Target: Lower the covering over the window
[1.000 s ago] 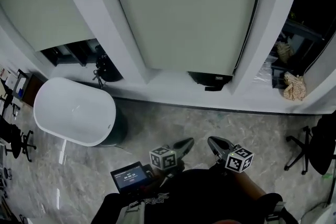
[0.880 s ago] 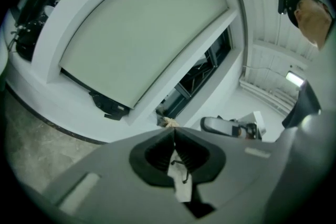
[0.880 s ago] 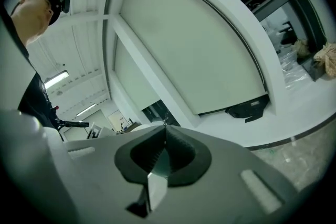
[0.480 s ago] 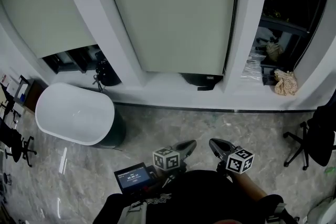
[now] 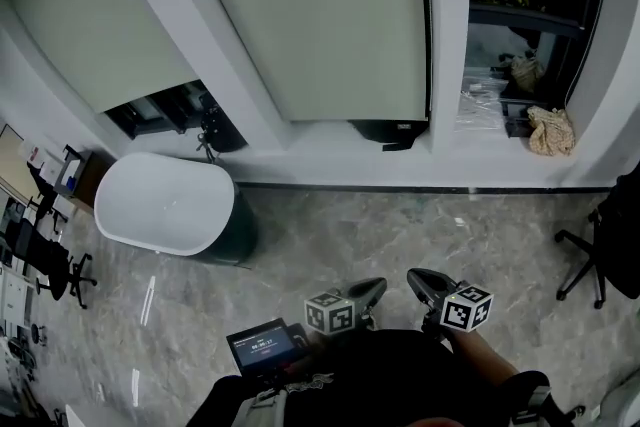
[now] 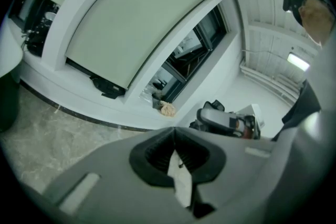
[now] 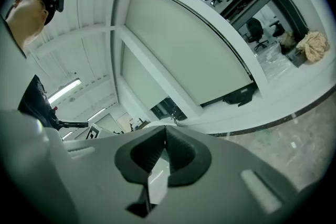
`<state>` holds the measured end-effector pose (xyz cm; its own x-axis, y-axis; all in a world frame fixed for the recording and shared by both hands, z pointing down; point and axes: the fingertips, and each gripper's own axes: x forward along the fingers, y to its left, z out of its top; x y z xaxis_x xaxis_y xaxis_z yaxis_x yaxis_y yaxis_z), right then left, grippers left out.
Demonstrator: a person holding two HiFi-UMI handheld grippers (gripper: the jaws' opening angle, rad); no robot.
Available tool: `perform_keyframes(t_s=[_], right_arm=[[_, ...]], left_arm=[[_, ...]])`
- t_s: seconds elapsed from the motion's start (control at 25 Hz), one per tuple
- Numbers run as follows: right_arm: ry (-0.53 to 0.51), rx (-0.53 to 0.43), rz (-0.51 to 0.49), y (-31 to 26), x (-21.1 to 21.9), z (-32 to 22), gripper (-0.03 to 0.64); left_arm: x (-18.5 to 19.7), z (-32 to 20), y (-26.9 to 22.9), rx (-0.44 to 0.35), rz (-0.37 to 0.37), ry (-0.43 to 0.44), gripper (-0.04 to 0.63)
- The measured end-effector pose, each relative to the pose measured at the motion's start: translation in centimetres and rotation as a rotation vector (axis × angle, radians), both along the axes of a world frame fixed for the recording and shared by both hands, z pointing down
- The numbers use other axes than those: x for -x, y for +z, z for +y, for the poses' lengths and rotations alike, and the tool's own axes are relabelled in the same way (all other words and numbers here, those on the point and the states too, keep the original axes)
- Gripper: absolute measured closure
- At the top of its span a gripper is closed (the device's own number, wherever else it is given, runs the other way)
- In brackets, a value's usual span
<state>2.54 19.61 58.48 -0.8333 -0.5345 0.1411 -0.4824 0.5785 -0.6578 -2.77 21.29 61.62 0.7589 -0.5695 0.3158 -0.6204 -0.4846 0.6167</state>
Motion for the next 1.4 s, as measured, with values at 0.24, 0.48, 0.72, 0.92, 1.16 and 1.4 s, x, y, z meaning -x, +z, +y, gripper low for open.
perform_keyframes(t_s=[0.24, 0.48, 0.72, 0.92, 1.16, 1.4], right_arm=[[-0.029, 0.036, -0.027, 0.7, 0.9, 2.8, 0.611], [-0.050, 0.032, -0.011, 0.8, 3.0, 4.2, 0.611], [-0.034, 0.022, -0.012, -0.2, 7.8, 4.8, 0.611], [-0.016, 0.009, -0.013, -1.3, 12.8, 5.4, 0.611], [0.022, 0.011, -0.008, -0.9, 16.6, 7.0, 0.611], [0.070, 0.009, -0.016, -0.4, 18.7, 8.8, 0.611]], left_arm=[[0.1, 3.0, 0.3, 0.020, -0.038, 0.009, 0.592], [1.6, 4.7, 0.5, 0.012, -0.041, 0.014, 0.592], [7.8, 5.6, -0.7, -0.006, -0.036, -0.020, 0.592], [13.6, 6.1, -1.5, -0.012, 0.001, -0.048, 0.592], [17.4, 7.1, -1.2, -0.037, 0.017, -0.005, 0.592], [20.5, 7.8, 0.0, 0.002, 0.050, 0.001, 0.592]])
